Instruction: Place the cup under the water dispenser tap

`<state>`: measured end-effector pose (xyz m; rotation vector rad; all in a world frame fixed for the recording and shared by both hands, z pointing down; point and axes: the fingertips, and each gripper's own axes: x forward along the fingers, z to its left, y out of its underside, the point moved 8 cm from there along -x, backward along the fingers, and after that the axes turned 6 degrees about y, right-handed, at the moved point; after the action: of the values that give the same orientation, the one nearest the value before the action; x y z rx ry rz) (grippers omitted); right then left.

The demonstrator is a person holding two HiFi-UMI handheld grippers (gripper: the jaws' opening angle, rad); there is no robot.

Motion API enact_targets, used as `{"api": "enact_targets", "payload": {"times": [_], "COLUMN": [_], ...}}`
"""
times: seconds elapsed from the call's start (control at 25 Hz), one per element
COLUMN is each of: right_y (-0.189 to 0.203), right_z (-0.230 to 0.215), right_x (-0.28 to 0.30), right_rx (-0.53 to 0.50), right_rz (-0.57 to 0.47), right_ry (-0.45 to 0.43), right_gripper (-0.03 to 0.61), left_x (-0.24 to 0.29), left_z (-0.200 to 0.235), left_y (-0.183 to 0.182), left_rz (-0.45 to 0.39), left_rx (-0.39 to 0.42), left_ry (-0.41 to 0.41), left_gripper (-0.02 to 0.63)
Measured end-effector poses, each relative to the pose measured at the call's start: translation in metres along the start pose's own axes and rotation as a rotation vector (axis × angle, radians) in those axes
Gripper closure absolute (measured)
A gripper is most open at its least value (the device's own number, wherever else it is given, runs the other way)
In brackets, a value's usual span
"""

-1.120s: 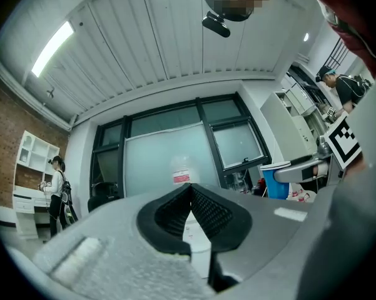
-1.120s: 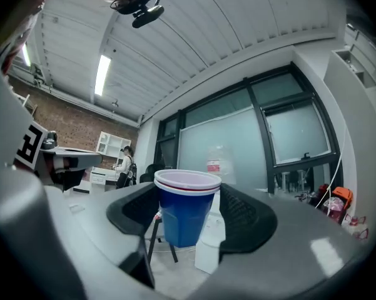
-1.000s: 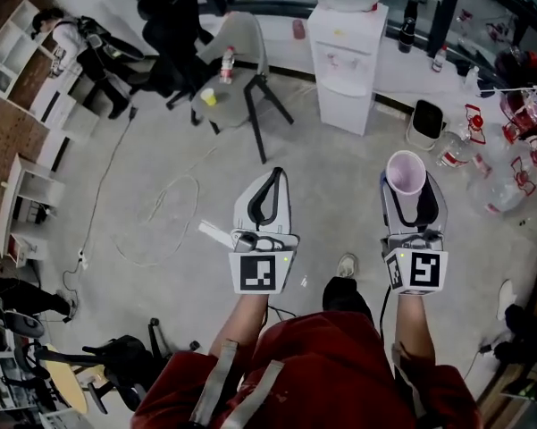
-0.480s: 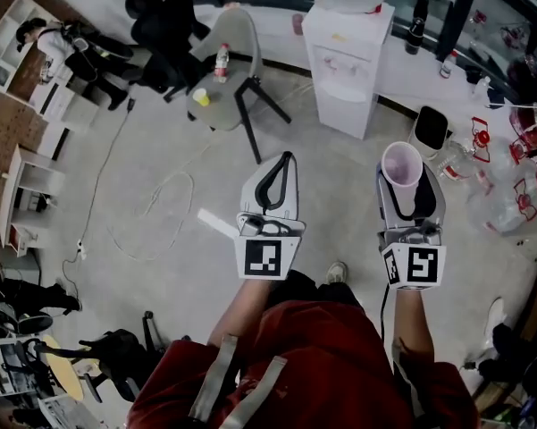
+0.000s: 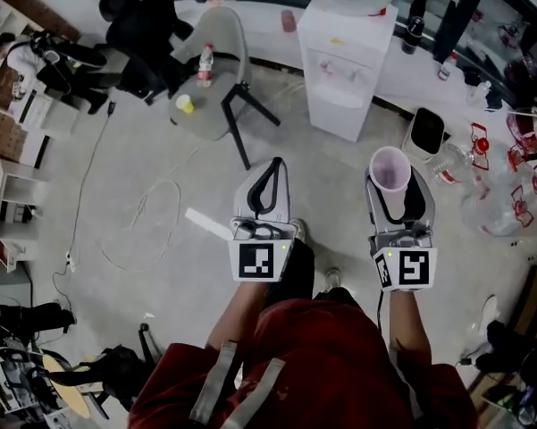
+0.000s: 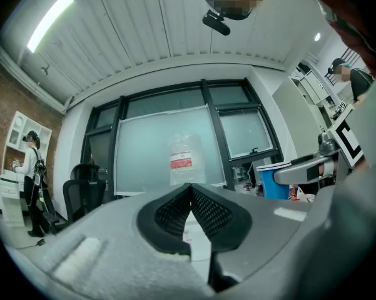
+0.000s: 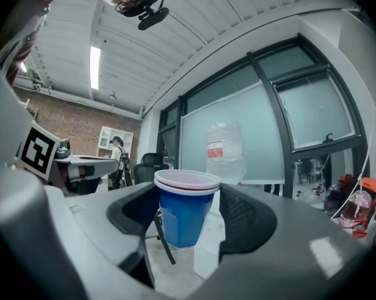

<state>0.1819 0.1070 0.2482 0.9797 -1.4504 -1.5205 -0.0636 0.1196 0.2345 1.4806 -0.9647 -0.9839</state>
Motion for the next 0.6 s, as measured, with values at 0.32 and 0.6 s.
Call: {"api": "enact_targets", "payload": {"times": [0.32,0.6], "right_y": [0.025,0.048], "right_z": [0.033,0.055], "right_x": [0.093,0.154], "right_rx": [-0.008,-0.023], "right_rz": [0.048,0.088], "right_ry": [0.021,0.04], "right_gripper": [0.282,0.284], "left_x": [0.05,0.086], "left_z": [0.083,0.14], "left_y": [0.04,0.071], "left_rz": [-0.004,0.016], "left_rx": [-0.052,-0.086], "left_ry": [0.05,0.09], "left_gripper": [0.617,0.617]}}
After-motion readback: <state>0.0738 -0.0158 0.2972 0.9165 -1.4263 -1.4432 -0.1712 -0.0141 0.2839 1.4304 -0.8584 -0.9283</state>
